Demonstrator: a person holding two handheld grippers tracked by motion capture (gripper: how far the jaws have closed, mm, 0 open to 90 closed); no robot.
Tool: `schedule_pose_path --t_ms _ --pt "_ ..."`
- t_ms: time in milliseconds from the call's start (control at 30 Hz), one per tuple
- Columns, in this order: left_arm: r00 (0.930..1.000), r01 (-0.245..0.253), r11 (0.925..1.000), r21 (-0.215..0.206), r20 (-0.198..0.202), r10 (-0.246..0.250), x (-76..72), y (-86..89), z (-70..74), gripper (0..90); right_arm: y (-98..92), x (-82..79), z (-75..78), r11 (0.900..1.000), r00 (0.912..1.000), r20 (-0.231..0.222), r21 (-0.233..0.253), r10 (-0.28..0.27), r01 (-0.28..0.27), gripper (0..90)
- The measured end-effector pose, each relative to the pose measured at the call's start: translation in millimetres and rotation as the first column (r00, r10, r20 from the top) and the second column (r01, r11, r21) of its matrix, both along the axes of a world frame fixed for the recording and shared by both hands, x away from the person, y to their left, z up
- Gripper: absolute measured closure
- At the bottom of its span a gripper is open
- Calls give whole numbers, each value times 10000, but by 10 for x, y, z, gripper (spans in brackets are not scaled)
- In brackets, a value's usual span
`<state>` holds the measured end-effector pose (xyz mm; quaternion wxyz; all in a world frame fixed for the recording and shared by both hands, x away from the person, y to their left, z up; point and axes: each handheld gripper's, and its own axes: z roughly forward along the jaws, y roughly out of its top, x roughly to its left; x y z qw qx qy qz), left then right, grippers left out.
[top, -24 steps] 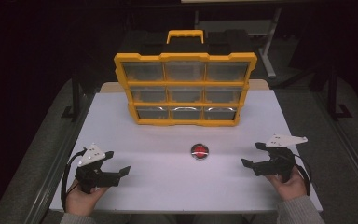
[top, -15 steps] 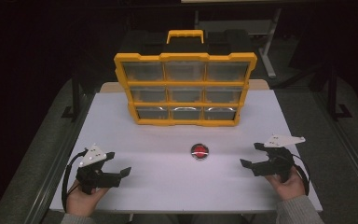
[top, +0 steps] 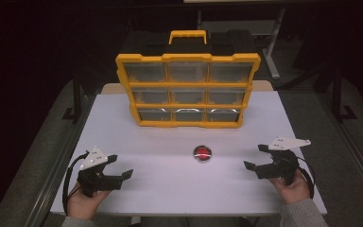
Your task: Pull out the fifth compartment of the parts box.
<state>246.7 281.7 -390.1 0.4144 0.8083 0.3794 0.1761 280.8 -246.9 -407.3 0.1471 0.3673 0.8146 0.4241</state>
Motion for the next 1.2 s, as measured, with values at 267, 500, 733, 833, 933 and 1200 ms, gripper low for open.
schedule_pose_path --t_ms 267,500,733,833,933,1200 --pt "9999 158 9998 -90 15 -158 -4 -5 8 214 17 -14 4 10000 9999 65 -56 80 -79 140" --pt "9998 188 9998 -88 26 -188 1 -6 21 213 21 -44 27 10000 9998 179 -53 81 -80 140" --pt "9992 318 9991 -293 -248 -325 19 -33 -9 205 37 -50 43 9999 9997 238 -69 110 -108 140" --pt "9985 427 9979 -495 -335 -444 32 -71 -10 209 42 -42 42 9999 9996 239 -62 147 -145 140" --pt "9972 498 9954 -816 -507 -541 71 -114 -5 211 41 -45 43 9999 9997 212 -23 137 -136 140" --pt "9891 1002 9772 -1874 -879 -1183 206 -213 83 231 23 -20 73 10000 9996 265 8 80 -80 141"
